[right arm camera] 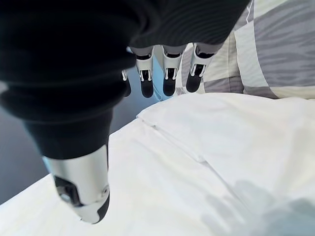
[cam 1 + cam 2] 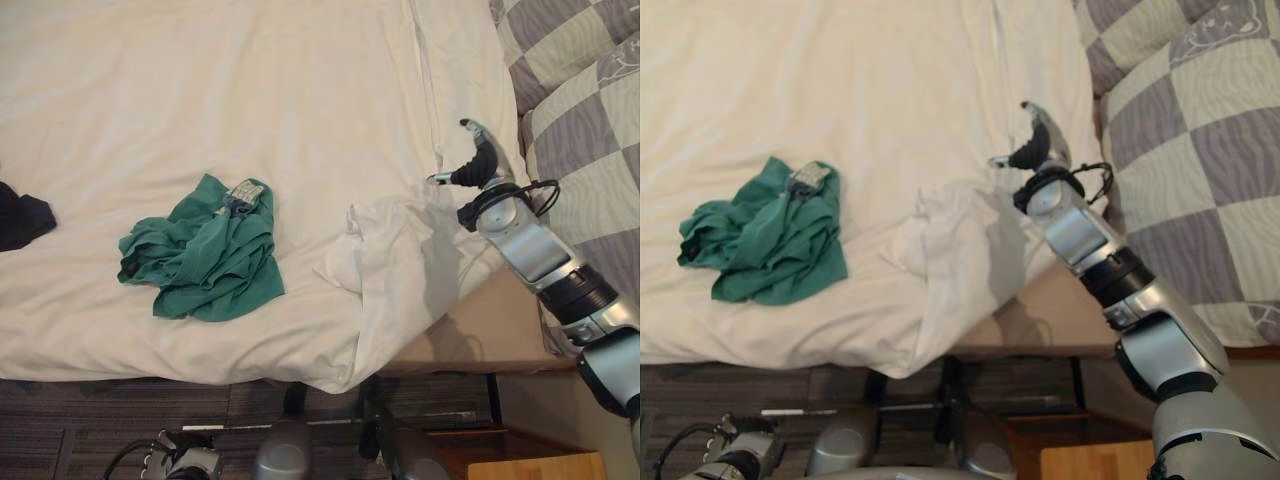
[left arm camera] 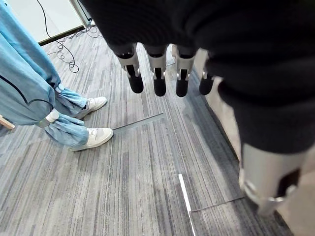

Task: Tidy up the quilt and then pick up the clothes from the bed and put them into the laundry hamper.

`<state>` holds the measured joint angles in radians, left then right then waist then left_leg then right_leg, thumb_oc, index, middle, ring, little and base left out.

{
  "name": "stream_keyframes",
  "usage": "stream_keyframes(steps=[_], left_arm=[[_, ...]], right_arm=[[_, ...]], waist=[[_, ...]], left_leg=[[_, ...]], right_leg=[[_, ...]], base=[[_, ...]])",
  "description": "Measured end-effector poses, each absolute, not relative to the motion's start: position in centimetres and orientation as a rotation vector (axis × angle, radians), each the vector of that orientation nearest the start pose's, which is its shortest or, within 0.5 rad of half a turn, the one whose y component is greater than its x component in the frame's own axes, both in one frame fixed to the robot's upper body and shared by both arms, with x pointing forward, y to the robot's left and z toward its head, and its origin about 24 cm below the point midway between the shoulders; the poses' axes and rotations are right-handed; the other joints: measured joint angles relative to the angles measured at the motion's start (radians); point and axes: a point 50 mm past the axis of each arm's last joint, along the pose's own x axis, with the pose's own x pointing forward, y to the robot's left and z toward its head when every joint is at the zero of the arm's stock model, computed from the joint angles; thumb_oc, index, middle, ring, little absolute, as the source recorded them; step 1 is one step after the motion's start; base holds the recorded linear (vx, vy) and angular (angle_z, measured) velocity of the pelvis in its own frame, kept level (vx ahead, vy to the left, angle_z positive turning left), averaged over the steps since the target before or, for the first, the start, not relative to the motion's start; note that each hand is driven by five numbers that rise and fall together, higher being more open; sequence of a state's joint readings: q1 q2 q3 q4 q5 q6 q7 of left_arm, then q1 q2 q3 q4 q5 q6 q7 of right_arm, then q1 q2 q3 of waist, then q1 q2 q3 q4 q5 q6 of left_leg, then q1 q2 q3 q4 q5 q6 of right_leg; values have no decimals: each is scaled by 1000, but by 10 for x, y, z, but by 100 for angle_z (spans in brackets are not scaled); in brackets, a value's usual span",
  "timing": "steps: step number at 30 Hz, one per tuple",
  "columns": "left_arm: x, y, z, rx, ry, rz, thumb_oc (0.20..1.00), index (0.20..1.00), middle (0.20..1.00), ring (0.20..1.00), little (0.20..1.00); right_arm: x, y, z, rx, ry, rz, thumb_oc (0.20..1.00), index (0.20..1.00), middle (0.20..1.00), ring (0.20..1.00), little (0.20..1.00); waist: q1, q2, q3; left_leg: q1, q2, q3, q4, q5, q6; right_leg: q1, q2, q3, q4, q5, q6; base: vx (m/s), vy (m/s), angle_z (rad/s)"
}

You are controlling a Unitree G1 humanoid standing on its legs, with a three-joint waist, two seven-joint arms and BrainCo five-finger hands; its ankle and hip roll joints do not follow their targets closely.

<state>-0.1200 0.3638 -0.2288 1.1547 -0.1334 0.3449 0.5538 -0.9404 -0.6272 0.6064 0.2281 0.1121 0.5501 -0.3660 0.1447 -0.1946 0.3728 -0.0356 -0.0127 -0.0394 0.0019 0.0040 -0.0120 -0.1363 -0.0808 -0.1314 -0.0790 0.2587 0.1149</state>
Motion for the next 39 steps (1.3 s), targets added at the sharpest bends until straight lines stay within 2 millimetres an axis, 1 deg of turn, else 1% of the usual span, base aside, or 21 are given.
stream_keyframes(steps=[2,4,6,9,13,14,15,16,17,18,19,22,24,28,30,33,34,36,37,38,39], left_arm=[[123,297,-125,723,1261,598,1000,1000,1000,1000,1000],[128,298,-123,726,1240,602,1000,1000,1000,1000,1000],[131,297,-122,729,1225,595,1000,1000,1000,1000,1000],[132,297,-122,736,1219,595,1000,1000,1000,1000,1000],[135,296,-120,743,1205,605,1000,1000,1000,1000,1000],[142,296,-118,741,1183,610,1000,1000,1000,1000,1000],[145,295,-117,740,1173,613,1000,1000,1000,1000,1000],[148,294,-116,737,1160,613,1000,1000,1000,1000,1000],[151,293,-115,735,1150,611,1000,1000,1000,1000,1000],[153,293,-114,733,1144,611,1000,1000,1000,1000,1000],[154,293,-114,732,1142,611,1000,1000,1000,1000,1000],[156,293,-113,730,1137,611,1000,1000,1000,1000,1000],[159,292,-112,728,1129,611,1000,1000,1000,1000,1000],[164,291,-110,723,1112,613,1000,1000,1000,1000,1000],[163,290,-111,722,1116,611,1000,1000,1000,1000,1000],[163,289,-111,721,1113,611,1000,1000,1000,1000,1000],[162,286,-113,714,1113,606,1000,1000,1000,1000,1000],[154,286,-117,713,1129,603,1000,1000,1000,1000,1000],[147,286,-120,714,1145,600,1000,1000,1000,1000,1000],[145,286,-120,714,1149,600,1000,1000,1000,1000,1000],[141,286,-122,708,1156,602,1000,1000,1000,1000,1000]], right_arm=[[375,-140,198,-831,-118,-122,1000,1000,1000,1000,1000],[377,-132,183,-856,-76,-104,1000,1000,1000,1000,1000],[376,-128,171,-851,-32,-89,1000,1000,1000,1000,1000],[375,-124,160,-846,6,-76,1000,1000,1000,1000,1000],[374,-123,156,-845,27,-80,1000,1000,1000,1000,1000],[375,-123,157,-848,30,-86,457,457,457,457,457],[374,-123,157,-849,32,-88,457,457,457,457,457],[374,-123,156,-853,36,-90,200,200,200,200,200],[375,-124,157,-854,29,-100,200,200,200,200,200],[375,-124,158,-853,23,-107,200,200,200,200,200],[375,-124,159,-852,18,-108,200,200,200,200,200],[375,-124,160,-846,4,-108,200,200,200,200,200],[375,-124,161,-842,-7,-103,200,200,200,200,200],[375,-126,162,-841,-26,-108,200,200,200,200,200],[371,-134,156,-813,-38,-136,200,200,200,200,200],[362,-145,151,-740,-55,-178,200,200,200,200,200],[354,-155,146,-684,-50,-203,200,200,200,200,200],[344,-164,138,-642,-51,-232,200,200,200,200,200],[337,-171,129,-620,-37,-252,200,200,200,200,200],[331,-177,123,-604,-27,-266,200,200,200,200,200],[314,-196,111,-563,-21,-321,200,200,200,200,200]], waist=[[-1,-13,1],[0,-28,1],[8,-36,3],[8,-35,8],[9,-34,16],[10,-30,36],[10,-30,47],[8,-28,55],[6,-26,57],[4,-25,60],[1,-23,61],[-1,-20,64],[-2,-20,66],[-2,-16,68],[-4,-13,71],[-5,-9,74],[-19,-2,78],[-29,-1,79],[-47,0,79],[-64,0,79],[-79,6,81]], left_leg=[[-17,-4,0,15,-1,-3],[-55,-4,-3,42,-4,-8],[-95,-3,-7,66,-7,-13],[-135,-2,-22,90,-11,-16],[-152,-1,-25,92,-12,-17],[-157,-2,-24,95,-12,-16],[-158,-2,-24,96,-12,-16],[-167,-3,-24,97,-12,-16],[-178,-3,-23,101,-13,-15],[-184,-3,-23,104,-12,-13],[-188,-2,-22,105,-12,-13],[-185,2,-20,103,-12,-14],[-182,4,-18,103,-13,-14],[-175,4,-10,100,-13,-14],[-150,5,-2,83,-14,-15],[-148,4,3,83,-15,-15],[-142,3,14,80,-14,-12],[-122,2,38,65,-10,-6],[-105,4,61,51,-9,-3],[-96,0,70,47,-5,4],[-79,-5,93,31,-1,12]], right_leg=[[-5,-7,0,0,-35,19],[-26,-7,-7,0,-42,14],[-52,-6,-13,0,-42,14],[-74,-5,-23,0,-41,14],[-89,-4,-24,0,-35,16],[-93,-4,-24,0,-30,12],[-94,-5,-24,0,-28,11],[-101,-5,-23,0,-28,11],[-110,-6,-24,0,-25,7],[-115,-5,-24,0,-13,-7],[-120,-4,-24,0,-9,-12],[-119,0,-23,0,-8,-14],[-119,3,-21,0,2,-27],[-115,1,-14,0,2,-27],[-102,1,-2,0,2,-27],[-102,1,6,0,3,-26],[-104,5,23,0,14,-11],[-104,8,43,0,25,-4],[-104,10,64,0,37,8],[-105,10,75,0,42,14],[-105,10,107,0,49,15]], base=[[-77,-51,5],[-67,-26,14],[-61,-18,11],[-38,-10,13],[-76,-14,3],[-84,13,0],[-75,25,0],[-58,27,-1],[-36,24,-1],[0,0,0],[0,0,0],[-31,-15,-4],[-36,-8,-2],[-3,-10,-5],[-2,-28,-10],[-2,0,-8],[0,9,-21],[-9,41,-41],[-15,99,-46],[-10,113,-51],[-3,86,-47]])
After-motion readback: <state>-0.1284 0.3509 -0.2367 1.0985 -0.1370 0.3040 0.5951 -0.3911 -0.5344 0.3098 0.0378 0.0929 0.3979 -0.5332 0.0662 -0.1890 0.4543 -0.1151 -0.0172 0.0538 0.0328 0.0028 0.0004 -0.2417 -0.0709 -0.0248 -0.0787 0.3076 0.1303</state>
